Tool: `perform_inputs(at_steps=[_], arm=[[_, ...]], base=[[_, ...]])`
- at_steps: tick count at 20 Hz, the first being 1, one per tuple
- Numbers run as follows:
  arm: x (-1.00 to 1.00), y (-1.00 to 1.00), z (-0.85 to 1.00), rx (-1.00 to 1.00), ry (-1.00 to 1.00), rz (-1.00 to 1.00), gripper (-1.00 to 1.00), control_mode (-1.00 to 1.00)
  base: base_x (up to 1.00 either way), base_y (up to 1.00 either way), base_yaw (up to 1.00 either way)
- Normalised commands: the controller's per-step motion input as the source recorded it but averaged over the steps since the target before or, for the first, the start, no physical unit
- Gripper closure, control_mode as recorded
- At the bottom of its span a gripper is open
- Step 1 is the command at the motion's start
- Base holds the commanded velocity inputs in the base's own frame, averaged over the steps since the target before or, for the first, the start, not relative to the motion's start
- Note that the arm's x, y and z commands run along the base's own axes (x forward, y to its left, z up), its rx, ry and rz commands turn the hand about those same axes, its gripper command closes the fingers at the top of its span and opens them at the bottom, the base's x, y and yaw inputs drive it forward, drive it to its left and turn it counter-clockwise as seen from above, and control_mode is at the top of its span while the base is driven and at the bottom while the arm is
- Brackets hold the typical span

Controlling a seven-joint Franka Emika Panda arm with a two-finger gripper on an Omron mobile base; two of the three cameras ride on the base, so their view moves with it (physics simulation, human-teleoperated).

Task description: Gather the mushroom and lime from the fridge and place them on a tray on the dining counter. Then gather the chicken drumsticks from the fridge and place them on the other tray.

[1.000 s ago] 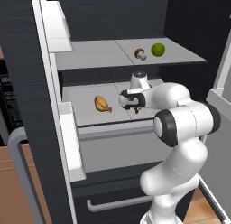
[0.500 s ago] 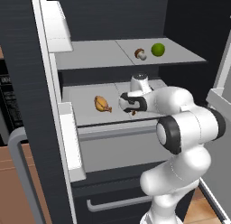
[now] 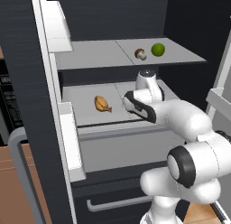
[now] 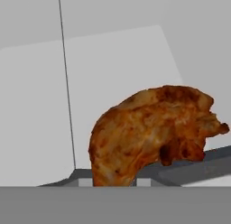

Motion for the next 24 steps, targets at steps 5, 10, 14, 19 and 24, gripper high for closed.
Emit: perform_inputs(at_steps=[5, 10, 14, 19, 24], arm=[[-0.82, 0.0, 0.5, 0.0, 0.0, 0.0, 1.0, -1.0], [-0.79, 0.0, 0.34, 0.0, 0.0, 0.0, 1.0, -1.0], [-0.78, 0.0, 0.38, 0.0, 0.0, 0.0, 1.0, -1.0], [-0.81, 0.0, 0.45, 0.0, 0.0, 0.0, 1.0, -1.0], [-0.8, -0.03, 0.5, 0.0, 0.0, 0.0, 1.0, -1.0]], base=[[0.0, 0.0, 0.0], [0.0, 0.0, 0.0], [0.0, 0.0, 0.0], [0.0, 0.0, 0.0], [0.0, 0.0, 0.0]])
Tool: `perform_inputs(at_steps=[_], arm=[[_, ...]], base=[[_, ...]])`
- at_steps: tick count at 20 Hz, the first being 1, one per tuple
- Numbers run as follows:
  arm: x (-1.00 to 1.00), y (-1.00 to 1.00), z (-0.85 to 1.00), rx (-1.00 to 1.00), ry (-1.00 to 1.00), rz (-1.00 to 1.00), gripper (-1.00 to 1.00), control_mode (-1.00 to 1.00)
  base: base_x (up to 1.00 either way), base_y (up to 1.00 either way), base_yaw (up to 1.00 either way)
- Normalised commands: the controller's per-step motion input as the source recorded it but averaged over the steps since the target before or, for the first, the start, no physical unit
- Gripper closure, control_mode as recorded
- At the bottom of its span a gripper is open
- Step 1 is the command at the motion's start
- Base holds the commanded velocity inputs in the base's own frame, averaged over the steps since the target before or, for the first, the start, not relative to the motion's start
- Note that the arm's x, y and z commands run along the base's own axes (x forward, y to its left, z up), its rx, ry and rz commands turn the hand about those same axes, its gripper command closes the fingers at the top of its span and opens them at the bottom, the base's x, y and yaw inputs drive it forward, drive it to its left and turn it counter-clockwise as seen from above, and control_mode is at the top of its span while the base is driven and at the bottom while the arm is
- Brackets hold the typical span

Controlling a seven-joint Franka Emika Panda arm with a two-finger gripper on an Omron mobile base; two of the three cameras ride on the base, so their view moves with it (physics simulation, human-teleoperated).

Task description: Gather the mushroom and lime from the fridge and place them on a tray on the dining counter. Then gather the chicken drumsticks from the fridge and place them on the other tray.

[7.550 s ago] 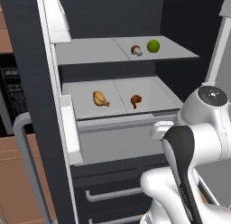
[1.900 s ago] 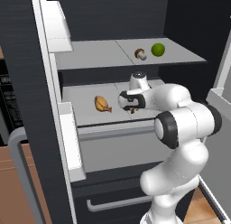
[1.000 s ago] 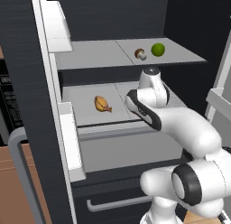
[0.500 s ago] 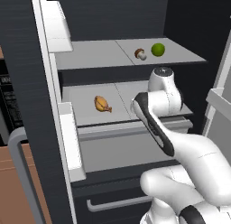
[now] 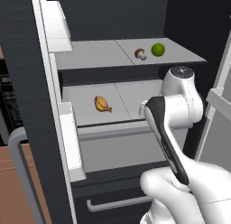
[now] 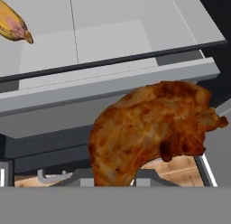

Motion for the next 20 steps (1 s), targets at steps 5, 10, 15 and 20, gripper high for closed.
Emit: perform_inputs(at_steps=[5, 10, 15, 20], arm=[[-0.77, -0.05, 0.46, 0.0, 0.0, 0.0, 1.0, -1.0], [-0.67, -0.04, 0.19, 0.0, 0.0, 0.0, 1.0, -1.0], [-0.19, 0.0, 0.0, 0.0, 0.01, 0.0, 1.0, -1.0], [0.0, 0.0, 0.0, 0.0, 0.0, 0.0, 1.0, -1.0]], base=[[0.0, 0.0, 0.0], [0.0, 0.0, 0.0], [0.0, 0.0, 0.0], [0.0, 0.0, 0.0]])
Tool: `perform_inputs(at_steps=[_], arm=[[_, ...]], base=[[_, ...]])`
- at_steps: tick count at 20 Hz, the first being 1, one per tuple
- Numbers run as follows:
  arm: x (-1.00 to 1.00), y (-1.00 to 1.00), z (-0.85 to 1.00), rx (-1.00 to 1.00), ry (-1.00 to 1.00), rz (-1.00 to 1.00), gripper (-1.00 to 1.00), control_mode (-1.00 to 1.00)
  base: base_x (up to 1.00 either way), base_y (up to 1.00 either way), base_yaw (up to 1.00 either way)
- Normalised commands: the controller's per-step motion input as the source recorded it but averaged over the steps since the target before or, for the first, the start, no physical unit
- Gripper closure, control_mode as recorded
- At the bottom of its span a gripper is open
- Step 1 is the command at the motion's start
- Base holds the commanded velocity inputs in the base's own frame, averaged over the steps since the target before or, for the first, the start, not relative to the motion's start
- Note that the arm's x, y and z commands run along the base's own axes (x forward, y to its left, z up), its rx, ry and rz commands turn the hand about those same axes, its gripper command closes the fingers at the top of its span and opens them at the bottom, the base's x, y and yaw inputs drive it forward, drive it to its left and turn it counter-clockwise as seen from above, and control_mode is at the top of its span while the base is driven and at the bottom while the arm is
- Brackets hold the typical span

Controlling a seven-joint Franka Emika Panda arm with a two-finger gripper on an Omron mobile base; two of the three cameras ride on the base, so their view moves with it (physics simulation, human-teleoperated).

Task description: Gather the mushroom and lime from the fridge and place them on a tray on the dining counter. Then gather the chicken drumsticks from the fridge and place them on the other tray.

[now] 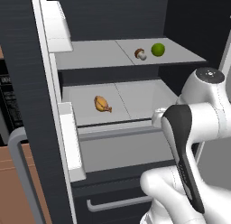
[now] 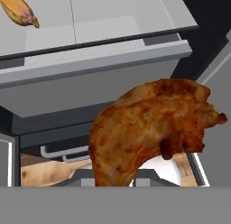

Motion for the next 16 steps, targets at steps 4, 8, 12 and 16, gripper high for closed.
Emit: perform_inputs(at_steps=[4, 8, 12, 16], arm=[[0.0, 0.0, 0.0, 0.0, 0.0, 0.0, 1.0, 1.0], [0.0, 0.0, 0.0, 0.0, 0.0, 0.0, 1.0, 1.0], [0.0, 0.0, 0.0, 0.0, 0.0, 0.0, 1.0, 1.0], [0.0, 0.0, 0.0, 0.0, 0.0, 0.0, 1.0, 1.0]], base=[[-0.12, 0.0, 0.0], [-0.67, 0.0, -0.05], [-0.85, 0.07, -0.16], [-0.77, 0.18, -0.23]])
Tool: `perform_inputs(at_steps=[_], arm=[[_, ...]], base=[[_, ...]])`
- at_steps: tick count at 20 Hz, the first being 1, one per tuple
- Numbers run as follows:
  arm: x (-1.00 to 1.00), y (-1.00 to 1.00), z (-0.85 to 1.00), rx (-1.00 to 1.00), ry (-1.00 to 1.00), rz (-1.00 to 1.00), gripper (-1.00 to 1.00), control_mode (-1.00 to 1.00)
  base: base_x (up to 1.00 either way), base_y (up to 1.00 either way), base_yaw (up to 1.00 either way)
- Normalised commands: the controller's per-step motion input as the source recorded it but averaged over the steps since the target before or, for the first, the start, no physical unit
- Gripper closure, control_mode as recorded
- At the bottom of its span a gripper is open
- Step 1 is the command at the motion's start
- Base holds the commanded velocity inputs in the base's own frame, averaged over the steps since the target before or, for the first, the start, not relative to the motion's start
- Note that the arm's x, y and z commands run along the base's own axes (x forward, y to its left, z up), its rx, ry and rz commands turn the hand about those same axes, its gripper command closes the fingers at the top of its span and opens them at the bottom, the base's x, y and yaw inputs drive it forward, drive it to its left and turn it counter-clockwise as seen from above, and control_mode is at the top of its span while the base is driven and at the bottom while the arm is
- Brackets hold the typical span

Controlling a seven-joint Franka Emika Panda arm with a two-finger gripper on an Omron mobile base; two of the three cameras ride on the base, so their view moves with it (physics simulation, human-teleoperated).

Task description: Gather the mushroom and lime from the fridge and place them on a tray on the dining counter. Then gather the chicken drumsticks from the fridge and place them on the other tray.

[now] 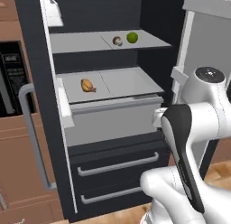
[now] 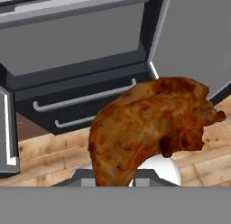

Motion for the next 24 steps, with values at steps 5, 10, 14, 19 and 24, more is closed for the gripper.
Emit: perform_inputs(at_steps=[5, 10, 14, 19, 24], arm=[[0.0, 0.0, 0.0, 0.0, 0.0, 0.0, 1.0, 1.0], [0.0, 0.0, 0.0, 0.0, 0.0, 0.0, 1.0, 1.0], [0.0, 0.0, 0.0, 0.0, 0.0, 0.0, 1.0, 1.0], [0.0, 0.0, 0.0, 0.0, 0.0, 0.0, 1.0, 1.0], [0.0, 0.0, 0.0, 0.0, 0.0, 0.0, 1.0, 1.0]], base=[[-0.71, 0.18, -0.25], [-0.7, 0.18, -0.28], [-0.75, 0.14, -0.31], [-0.72, 0.04, -0.35], [-0.61, 0.0, -0.42]])
